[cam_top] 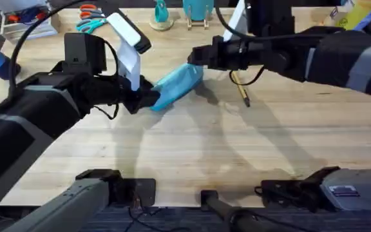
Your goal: Unzip the bag, pick up the pens from the table one at a time and place them inside, then zip the bag closed.
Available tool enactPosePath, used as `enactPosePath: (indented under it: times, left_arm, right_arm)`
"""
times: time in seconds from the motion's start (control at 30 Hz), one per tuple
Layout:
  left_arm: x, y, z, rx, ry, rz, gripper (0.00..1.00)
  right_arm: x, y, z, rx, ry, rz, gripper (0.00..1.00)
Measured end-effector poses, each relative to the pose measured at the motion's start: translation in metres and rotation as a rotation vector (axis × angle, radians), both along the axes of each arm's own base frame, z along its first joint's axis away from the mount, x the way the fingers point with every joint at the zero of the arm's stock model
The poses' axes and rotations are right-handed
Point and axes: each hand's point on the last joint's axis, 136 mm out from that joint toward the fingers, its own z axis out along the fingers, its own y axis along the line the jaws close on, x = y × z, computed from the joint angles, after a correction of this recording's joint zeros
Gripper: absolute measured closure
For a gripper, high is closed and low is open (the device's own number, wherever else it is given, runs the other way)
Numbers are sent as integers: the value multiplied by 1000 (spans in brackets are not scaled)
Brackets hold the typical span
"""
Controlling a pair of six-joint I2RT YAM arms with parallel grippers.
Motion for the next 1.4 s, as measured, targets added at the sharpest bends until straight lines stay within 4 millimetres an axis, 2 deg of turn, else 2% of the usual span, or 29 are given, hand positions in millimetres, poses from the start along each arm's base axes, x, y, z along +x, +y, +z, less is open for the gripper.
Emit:
enactPosePath:
  times: [0.5,1.0,1.4]
  left_arm:
    - [0,0,0,0,1,0,959]
    - [-1,0,-1,-1,5,0,959]
    - [-1,0,-1,-2,7,-1,959]
  right_arm:
    - [-24,30,-1,-17,-19,86,971]
    - [-68,71,-2,-33,-39,222,971]
    - [-82,84,-2,-46,-67,275,970]
